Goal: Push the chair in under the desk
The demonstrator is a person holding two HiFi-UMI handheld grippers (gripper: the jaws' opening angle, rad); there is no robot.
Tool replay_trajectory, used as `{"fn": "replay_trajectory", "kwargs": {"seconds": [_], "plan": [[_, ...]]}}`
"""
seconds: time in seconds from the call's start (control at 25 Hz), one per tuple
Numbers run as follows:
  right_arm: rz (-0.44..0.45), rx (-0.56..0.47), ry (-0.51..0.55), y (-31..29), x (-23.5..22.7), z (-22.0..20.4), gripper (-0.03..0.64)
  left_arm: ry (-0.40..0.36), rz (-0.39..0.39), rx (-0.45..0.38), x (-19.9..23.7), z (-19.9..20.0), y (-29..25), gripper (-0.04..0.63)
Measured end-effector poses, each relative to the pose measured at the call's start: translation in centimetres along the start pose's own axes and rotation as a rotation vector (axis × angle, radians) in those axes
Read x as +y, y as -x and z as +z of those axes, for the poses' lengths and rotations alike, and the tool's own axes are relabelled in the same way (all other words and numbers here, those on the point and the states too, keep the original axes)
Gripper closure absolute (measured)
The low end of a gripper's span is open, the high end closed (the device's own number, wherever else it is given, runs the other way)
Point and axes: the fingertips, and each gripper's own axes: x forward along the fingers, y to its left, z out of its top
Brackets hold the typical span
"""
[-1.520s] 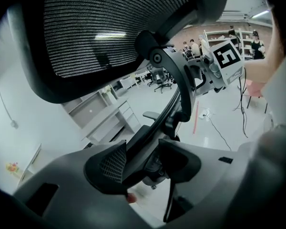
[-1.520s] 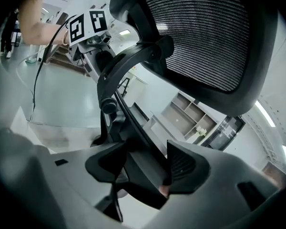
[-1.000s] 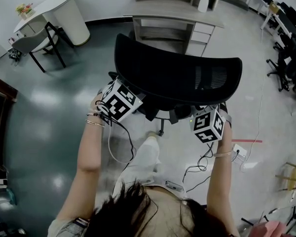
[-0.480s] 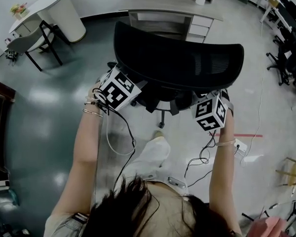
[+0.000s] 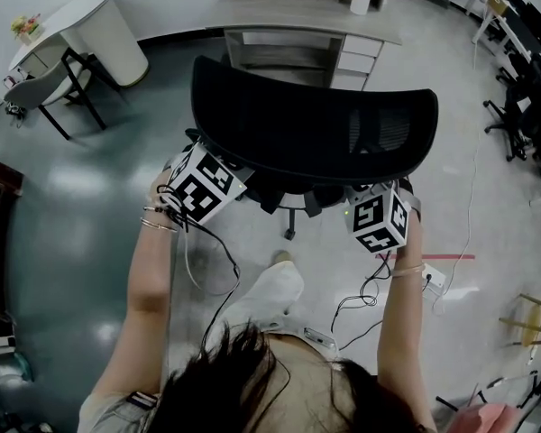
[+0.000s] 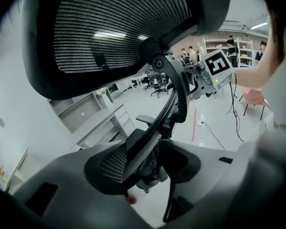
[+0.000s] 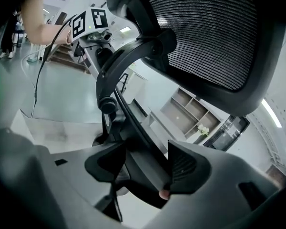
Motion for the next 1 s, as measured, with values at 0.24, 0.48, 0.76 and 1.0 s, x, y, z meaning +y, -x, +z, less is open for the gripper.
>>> {"fn": "replay_trajectory", "kwargs": {"seconds": [0.24,0.48,0.76,1.0], "plan": [[0.012,-0.015,0.01,-1.5,-2.2,-0.8,0.359,0.004,-0.001,-0.011,0.8,1.3,-1.6,0.38],[0.011,-0.047,0.027,-2.7,-3.2,-1.0,0.359,-0.007,0.011,0.0,1.5,1.6,-2.7,0.383],[0.034,-0.039,0.028,-4.6,-5.3,-1.3,0.359,-0.006,0.008,0.005,3.0,2.7,-4.5,0.383],[0.041,-0.047,0.033,-5.9,-6.7,-1.5,0.359,-0.007,0.002,0.003,3.9,3.4,-5.7,0.383]]}}
